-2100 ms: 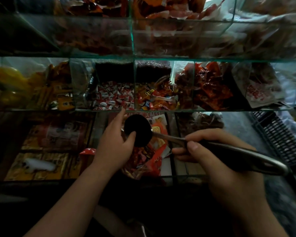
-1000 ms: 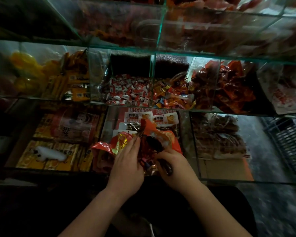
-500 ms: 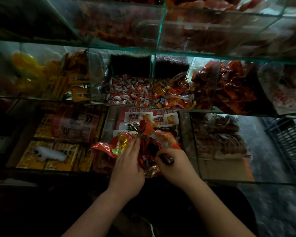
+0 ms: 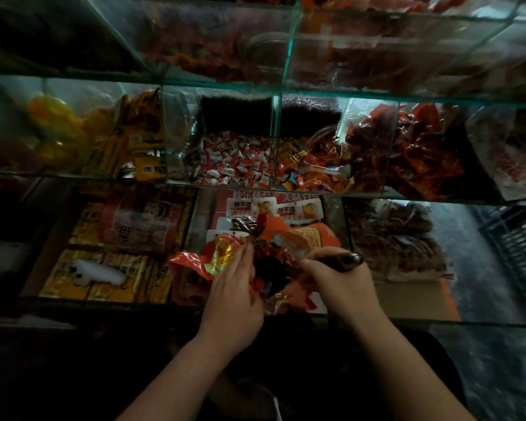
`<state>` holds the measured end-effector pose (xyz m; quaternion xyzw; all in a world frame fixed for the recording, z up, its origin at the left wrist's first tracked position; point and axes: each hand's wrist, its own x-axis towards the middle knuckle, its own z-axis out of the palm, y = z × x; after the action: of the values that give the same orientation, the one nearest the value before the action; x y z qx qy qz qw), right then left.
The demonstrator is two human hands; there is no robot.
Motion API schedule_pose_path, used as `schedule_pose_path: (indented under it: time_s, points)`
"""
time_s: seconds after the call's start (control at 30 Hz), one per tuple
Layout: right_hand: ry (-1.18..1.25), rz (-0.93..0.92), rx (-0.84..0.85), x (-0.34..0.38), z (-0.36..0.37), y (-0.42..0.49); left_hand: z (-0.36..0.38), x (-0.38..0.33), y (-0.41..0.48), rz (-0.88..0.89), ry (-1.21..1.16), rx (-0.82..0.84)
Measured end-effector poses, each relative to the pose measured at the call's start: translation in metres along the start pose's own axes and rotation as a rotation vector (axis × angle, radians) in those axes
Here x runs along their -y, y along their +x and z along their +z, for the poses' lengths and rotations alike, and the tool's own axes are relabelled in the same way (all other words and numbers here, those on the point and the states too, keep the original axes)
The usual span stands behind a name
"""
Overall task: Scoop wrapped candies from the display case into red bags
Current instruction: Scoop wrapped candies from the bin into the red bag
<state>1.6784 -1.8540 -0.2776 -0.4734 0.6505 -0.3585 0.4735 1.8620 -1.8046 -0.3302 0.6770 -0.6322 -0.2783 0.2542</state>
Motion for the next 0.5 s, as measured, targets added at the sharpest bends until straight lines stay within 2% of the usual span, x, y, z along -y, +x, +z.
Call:
schedule_pose_path:
  time_s: [0.07, 0.17, 0.33, 0.5]
  points:
    - [0.053, 0.053, -0.028, 0.001, -0.001, 0.0, -0.001, -0.002, 0.001, -0.006, -0.013, -0.004]
    - [-0.01, 0.083, 0.015, -0.004, 0.005, -0.002, 0.0, -0.006, 0.0, 0.017, -0.006, -0.002]
    - [0.187, 0.134, 0.021, -0.003, -0.014, 0.007, -0.003, -0.003, -0.001, -0.008, -0.028, 0.003]
    - [0.154, 0.166, 0.139, -0.001, -0.016, 0.009, -0.001, -0.007, -0.001, 0.004, -0.025, -0.003]
